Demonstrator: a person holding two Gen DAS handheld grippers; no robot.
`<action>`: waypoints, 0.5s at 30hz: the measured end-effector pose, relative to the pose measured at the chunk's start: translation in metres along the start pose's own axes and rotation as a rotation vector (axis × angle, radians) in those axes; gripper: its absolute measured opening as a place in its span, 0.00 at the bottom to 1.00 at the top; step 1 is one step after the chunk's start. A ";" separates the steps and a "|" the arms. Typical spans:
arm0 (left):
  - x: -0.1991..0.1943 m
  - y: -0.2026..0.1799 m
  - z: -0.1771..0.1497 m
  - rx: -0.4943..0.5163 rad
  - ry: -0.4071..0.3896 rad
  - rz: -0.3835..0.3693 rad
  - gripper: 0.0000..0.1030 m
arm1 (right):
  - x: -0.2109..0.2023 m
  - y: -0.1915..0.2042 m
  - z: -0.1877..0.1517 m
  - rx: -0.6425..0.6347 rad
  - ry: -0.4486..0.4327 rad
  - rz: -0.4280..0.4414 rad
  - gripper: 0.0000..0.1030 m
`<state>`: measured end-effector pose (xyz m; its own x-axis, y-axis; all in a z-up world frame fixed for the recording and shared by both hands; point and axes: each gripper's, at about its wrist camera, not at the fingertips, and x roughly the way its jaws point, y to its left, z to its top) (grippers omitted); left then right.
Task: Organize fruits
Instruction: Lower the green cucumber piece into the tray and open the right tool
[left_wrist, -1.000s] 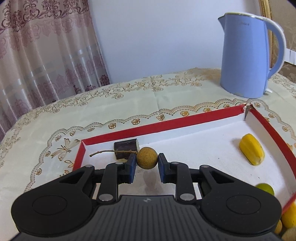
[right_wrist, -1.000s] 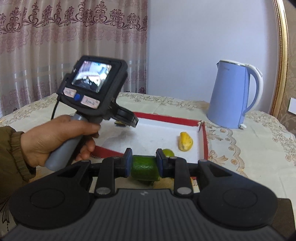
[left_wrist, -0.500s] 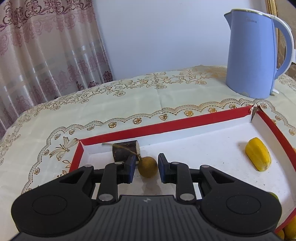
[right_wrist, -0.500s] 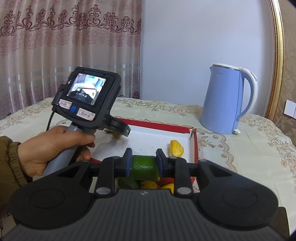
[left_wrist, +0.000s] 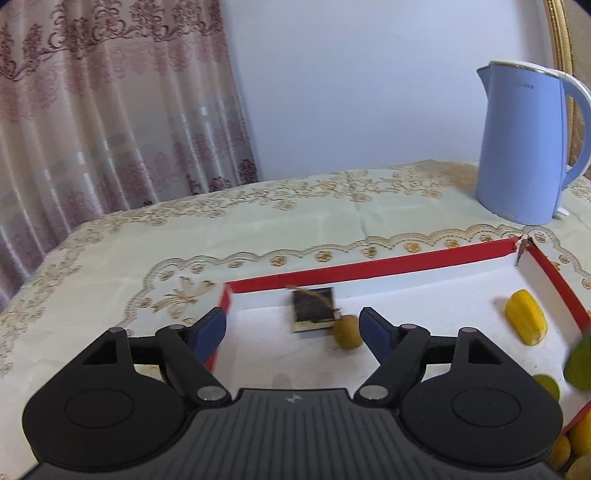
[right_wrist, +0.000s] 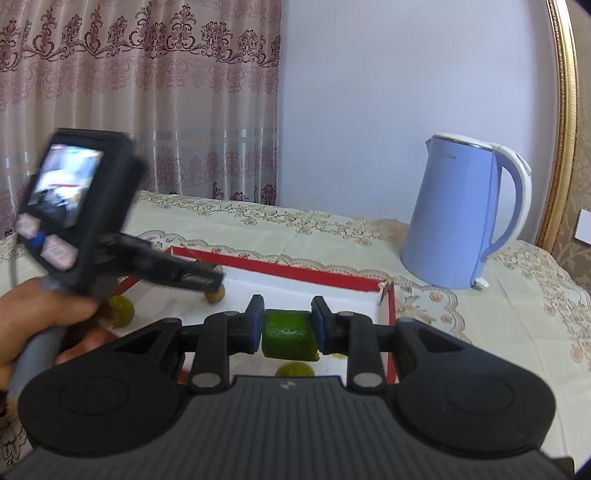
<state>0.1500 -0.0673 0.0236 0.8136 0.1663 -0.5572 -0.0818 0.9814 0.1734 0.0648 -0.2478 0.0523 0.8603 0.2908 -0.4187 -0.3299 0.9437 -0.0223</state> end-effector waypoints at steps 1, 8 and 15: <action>-0.003 0.003 -0.001 0.000 -0.001 0.004 0.77 | 0.004 0.000 0.003 0.003 0.000 0.004 0.26; -0.018 0.018 -0.015 0.001 -0.009 0.039 0.83 | 0.047 0.007 0.024 -0.003 0.031 0.028 0.26; -0.024 0.033 -0.029 -0.019 0.013 0.060 0.86 | 0.096 0.008 0.035 0.011 0.104 0.016 0.26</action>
<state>0.1113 -0.0361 0.0188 0.7993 0.2261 -0.5567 -0.1413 0.9712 0.1916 0.1582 -0.2068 0.0440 0.8097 0.2884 -0.5111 -0.3384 0.9410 -0.0051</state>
